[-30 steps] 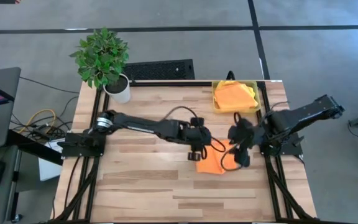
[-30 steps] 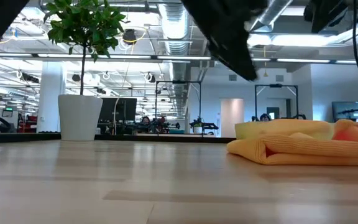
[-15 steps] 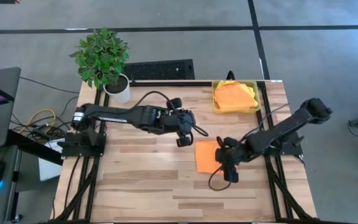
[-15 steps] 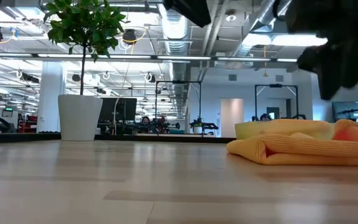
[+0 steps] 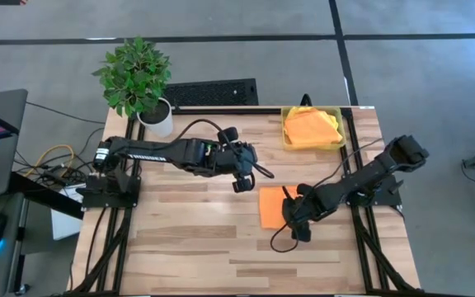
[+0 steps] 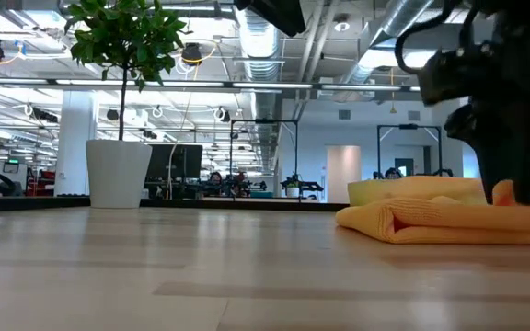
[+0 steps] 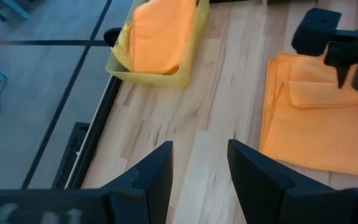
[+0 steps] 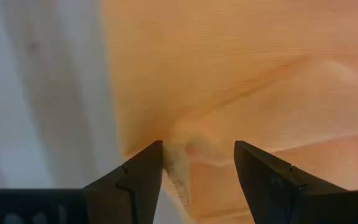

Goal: Fold microfiber towels
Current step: Fold the orange microfiber towel

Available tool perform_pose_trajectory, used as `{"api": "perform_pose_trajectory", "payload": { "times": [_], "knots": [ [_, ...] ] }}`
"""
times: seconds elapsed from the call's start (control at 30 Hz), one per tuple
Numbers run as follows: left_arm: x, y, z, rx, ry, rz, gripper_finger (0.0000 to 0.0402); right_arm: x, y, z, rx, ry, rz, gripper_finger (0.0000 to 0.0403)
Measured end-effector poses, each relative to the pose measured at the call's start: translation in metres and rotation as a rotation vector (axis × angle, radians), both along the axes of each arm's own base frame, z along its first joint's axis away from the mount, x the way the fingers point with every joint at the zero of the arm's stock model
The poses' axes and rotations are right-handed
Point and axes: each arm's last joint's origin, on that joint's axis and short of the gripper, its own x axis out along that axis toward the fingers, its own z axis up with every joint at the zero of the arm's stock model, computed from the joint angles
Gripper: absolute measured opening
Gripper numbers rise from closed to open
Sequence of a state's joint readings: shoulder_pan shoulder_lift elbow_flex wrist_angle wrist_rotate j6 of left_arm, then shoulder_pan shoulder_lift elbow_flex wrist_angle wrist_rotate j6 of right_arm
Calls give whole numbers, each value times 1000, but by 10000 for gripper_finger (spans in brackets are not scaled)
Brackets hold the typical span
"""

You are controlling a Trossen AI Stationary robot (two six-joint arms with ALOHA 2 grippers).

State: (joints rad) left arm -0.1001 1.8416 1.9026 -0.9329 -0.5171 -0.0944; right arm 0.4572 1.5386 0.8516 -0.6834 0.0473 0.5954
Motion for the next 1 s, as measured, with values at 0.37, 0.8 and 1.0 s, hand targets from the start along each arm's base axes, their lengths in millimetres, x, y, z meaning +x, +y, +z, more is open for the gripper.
{"api": "perform_pose_trajectory", "payload": {
  "times": [0.37, 0.8, 1.0],
  "knots": [
    [-1, 0, -1, -5, 13, -5, 146, -11, -4, 9, -88, -8, -154, 218],
    [-3, 0, -3, 0, 49, -7, 146, -31, -5, 17, -20, 148, -364, 105],
    [-4, 0, -3, 0, 53, -7, 146, -33, -6, 17, -24, 167, -447, 85]
  ]
}}
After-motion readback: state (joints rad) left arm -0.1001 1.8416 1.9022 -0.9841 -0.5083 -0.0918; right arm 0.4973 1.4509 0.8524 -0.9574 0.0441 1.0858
